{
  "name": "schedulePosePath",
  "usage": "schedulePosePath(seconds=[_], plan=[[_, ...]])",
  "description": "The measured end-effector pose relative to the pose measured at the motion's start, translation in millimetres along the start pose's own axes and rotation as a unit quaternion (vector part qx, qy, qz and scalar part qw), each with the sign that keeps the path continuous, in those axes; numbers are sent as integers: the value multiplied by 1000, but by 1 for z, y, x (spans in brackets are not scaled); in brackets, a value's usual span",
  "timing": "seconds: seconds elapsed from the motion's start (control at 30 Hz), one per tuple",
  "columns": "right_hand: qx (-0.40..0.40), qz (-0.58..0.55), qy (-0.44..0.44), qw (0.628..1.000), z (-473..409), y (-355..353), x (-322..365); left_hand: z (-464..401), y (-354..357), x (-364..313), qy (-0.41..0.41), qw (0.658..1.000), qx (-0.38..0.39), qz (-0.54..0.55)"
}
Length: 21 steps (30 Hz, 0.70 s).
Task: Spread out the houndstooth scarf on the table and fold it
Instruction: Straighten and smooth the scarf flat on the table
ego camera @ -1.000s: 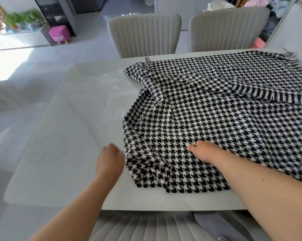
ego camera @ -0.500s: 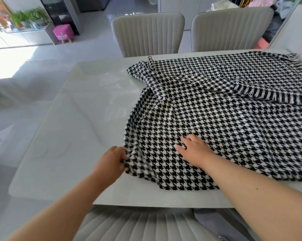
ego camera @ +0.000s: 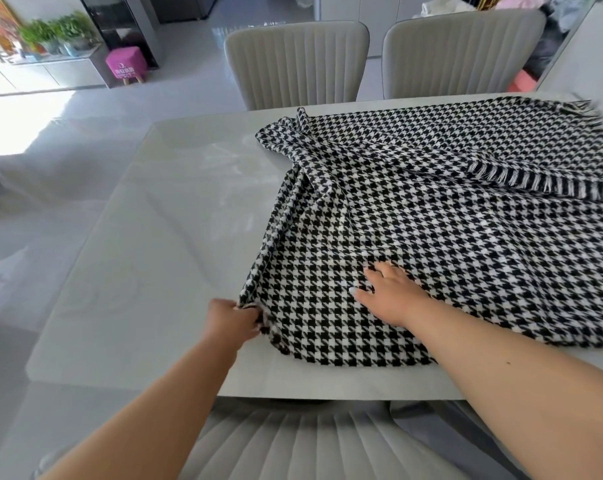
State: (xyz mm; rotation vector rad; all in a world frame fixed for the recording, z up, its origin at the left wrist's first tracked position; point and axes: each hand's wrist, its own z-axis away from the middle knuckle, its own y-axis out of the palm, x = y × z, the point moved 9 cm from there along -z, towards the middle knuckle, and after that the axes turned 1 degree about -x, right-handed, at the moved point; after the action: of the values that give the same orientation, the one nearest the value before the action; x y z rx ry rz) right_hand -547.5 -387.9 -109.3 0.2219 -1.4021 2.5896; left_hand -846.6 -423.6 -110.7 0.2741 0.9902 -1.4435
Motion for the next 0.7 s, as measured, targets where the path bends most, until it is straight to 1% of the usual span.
schedulePosePath(seconds=[0.03,0.1,0.17,0.2,0.27,0.3,0.33,0.4,0.47,0.53,0.57,0.63,0.7], plan=[[2,0,1,1000,1,0,0,4,4,-8,50,998,-6,-35],[4,1,0,1000,1,1,1,17,4,-25,149,984,-40,-92],[9,-3,2,1000,1,2,2,27,8,-41,237,964,-51,-107],[12,-6,4,1000,0,2,2,27,13,-45,282,950,-40,-128],[18,-12,10,1000,-1,2,2,25,30,-47,337,910,-2,-241],[19,-13,12,1000,-1,3,1,21,36,-42,341,891,11,-299],[20,-12,13,1000,-1,3,1,14,40,-36,329,882,22,-338],[20,-9,15,1000,-2,4,1,7,42,-28,306,873,16,-380],[20,-3,15,1000,-2,6,1,6,46,-31,313,863,-2,-397],[20,0,13,1000,-3,6,1,5,47,-37,316,874,8,-369],[20,-3,14,1000,-3,6,1,5,46,-38,315,882,32,-348],[25,-8,18,999,-4,5,-1,5,40,-38,312,892,113,-308],[32,-8,18,999,-4,4,-1,5,19,-36,307,882,188,-303]])
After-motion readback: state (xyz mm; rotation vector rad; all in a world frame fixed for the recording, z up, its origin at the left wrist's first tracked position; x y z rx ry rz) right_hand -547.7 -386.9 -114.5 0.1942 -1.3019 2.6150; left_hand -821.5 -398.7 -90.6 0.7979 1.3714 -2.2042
